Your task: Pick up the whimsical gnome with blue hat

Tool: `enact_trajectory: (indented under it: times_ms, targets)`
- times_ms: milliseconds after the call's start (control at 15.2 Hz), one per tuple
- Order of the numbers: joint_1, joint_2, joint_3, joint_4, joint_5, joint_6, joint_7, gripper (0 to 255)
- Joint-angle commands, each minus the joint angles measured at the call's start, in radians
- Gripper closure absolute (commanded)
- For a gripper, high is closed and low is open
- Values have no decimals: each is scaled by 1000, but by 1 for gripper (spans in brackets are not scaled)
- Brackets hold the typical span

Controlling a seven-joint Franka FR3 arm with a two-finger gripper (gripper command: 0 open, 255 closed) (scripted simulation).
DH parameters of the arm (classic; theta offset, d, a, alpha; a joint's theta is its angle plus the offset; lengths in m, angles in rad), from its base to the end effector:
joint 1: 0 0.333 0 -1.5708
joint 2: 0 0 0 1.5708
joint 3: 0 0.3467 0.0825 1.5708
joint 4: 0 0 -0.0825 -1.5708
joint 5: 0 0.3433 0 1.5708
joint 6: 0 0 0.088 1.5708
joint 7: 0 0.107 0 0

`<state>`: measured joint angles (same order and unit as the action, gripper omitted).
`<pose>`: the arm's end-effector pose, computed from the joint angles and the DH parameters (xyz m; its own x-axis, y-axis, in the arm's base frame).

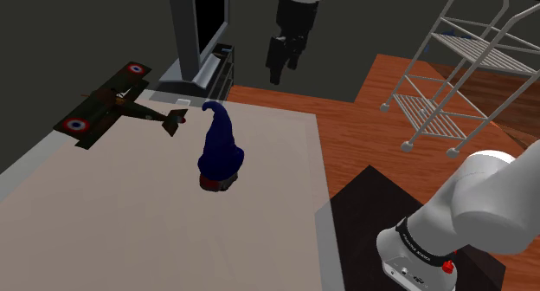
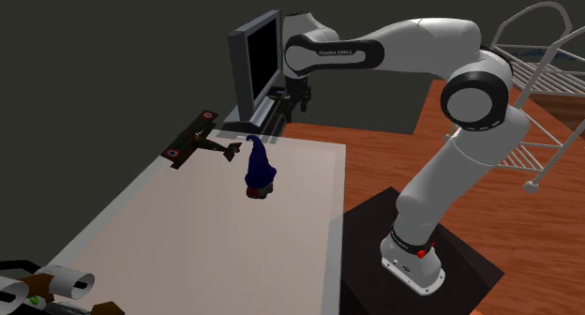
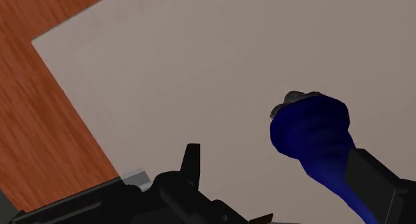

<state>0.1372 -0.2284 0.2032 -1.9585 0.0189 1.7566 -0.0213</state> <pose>0.4164 0.1603 0.6094 0.9378 0.3466 0.0215 0.3460 -0.9378 0.0275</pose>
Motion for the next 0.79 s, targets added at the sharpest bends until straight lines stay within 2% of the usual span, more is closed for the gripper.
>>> enact_trajectory:
  times_ms: [0, 396, 726]
  targets:
    - [17, 76, 32, 65, -24, 0, 17, 0]
    - [77, 299, 105, 273, -119, -30, 54, 0]
    - [154, 499, 146, 479, -215, -86, 78, 0]
